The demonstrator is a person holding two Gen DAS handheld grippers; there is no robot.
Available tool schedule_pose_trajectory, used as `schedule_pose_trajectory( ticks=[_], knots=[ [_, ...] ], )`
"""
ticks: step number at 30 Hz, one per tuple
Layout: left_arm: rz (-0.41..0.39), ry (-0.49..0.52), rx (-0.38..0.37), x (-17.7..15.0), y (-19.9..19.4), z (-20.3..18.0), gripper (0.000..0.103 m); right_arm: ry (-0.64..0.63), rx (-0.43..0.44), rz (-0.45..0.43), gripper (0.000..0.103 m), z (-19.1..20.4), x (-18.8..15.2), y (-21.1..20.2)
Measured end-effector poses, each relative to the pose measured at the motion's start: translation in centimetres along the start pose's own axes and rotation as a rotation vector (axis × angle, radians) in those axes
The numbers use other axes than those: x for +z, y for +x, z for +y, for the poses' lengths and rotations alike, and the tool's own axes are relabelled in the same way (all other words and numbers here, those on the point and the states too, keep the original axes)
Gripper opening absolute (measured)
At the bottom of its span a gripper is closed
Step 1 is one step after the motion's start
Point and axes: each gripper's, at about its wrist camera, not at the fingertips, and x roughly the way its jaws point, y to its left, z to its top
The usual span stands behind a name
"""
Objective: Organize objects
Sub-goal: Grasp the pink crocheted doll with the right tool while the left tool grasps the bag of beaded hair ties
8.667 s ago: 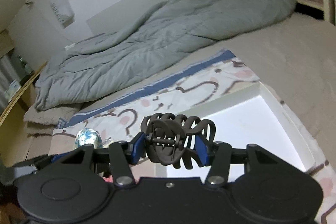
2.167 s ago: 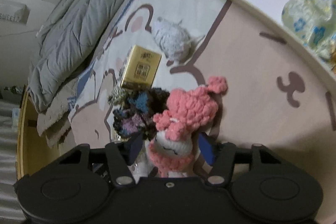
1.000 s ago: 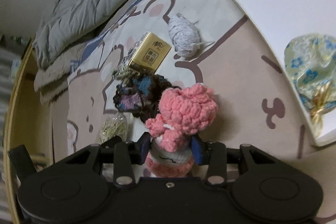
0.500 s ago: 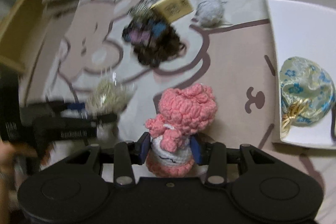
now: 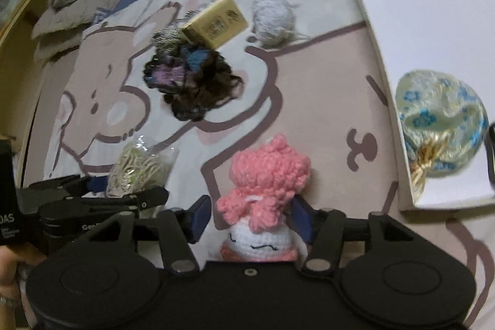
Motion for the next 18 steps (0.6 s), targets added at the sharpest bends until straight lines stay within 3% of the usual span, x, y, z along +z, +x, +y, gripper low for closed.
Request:
schedule_pose_trajectory(
  ticks=[5,18],
  knots=[
    [-0.006,-0.017,-0.001,0.1,-0.4,0.3,0.061,-0.031,-0.052,0.035,0.043,0.2,-0.4,1.3],
    [-0.178,-0.140,-0.045,0.7,-5.8,1.4,0.059,-0.106,-0.027,-0.112,0.042,0.7,0.8,-2.7]
  ],
)
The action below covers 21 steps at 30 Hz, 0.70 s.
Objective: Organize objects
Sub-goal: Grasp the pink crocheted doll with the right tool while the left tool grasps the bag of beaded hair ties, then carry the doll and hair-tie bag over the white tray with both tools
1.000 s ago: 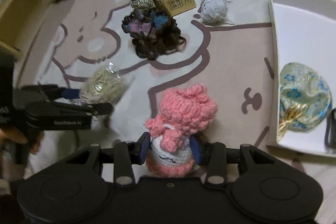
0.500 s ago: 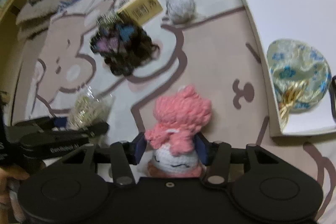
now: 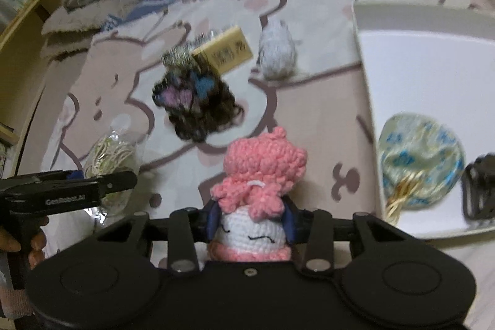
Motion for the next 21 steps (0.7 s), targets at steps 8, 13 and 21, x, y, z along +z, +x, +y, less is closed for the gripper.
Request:
schedule_pose_trajectory(
  ticks=[8,13,21],
  knots=[
    [-0.083,-0.015,-0.039,1.1,-2.6,-1.2,0.059,-0.013,0.014,-0.110,0.041,-0.5,1.2,-3.4],
    [-0.121,-0.009,-0.061,1.7,-3.5,-2.6,0.059,-0.031,0.013,-0.160,0.041,-1.2,1.6,-5.2],
    [-0.172,0.012,-0.092,2.9,-4.0,-6.6,0.059,-0.069,-0.024,-0.236,0.041,-2.9,2.1,-8.0]
  ],
)
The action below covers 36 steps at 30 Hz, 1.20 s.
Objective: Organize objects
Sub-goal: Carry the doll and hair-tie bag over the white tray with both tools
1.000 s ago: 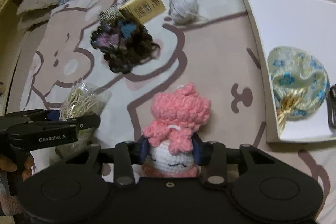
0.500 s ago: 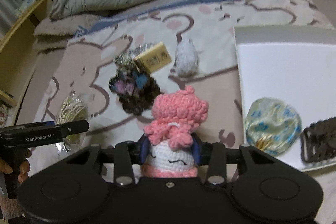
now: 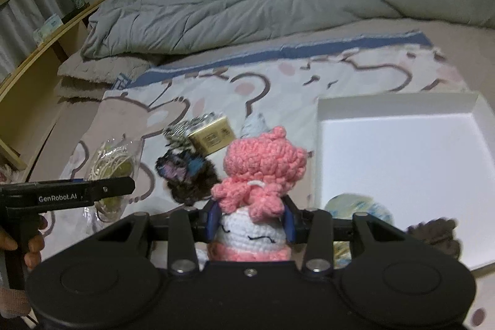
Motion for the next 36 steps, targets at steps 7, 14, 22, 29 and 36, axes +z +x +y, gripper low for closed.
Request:
schedule_pose_trajectory(
  ticks=[7,14,22,29,36],
  knots=[
    [-0.006,0.016,-0.055,0.9,1.1,-3.6,0.059,0.006,-0.048,-0.053,0.041,-3.1,0.6,-1.9],
    [-0.005,0.027,-0.114,1.4,2.6,-6.9,0.059,0.039,-0.113,-0.087,0.041,-6.9,0.5,-3.3],
    [0.000,0.052,-0.168,1.5,4.7,-10.2,0.059,0.071,-0.189,-0.123,0.041,-11.8,0.4,-4.9],
    [0.004,-0.002,-0.198,2.0,6.4,-11.8,0.059,0.058,-0.277,-0.112,0.041,-15.6,0.0,-4.8],
    [0.006,-0.062,-0.180,3.0,8.5,-12.7,0.059,-0.044,-0.376,-0.069,0.041,-17.7,-0.6,-3.6]
  ],
)
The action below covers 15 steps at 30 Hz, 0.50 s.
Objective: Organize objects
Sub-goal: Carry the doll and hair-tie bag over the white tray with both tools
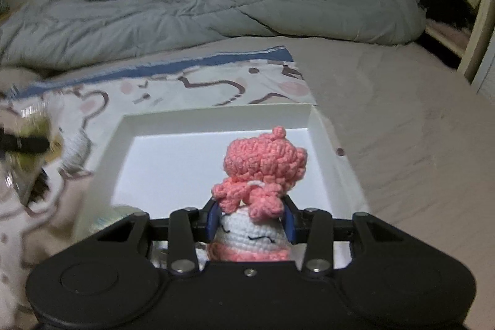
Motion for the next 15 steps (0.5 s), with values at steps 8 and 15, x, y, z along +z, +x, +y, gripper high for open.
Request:
schedule_pose_trajectory(
  ticks=[8,15],
  knots=[
    [-0.013,-0.111,-0.032,0.0,3.3,-1.0,0.059,-0.070,-0.043,0.051,0.041,-0.7,-0.5,2.1],
    [-0.008,-0.162,-0.053,-1.2,6.7,-1.4,0.059,-0.106,-0.039,0.091,0.041,-0.4,-1.1,3.3]
  ],
)
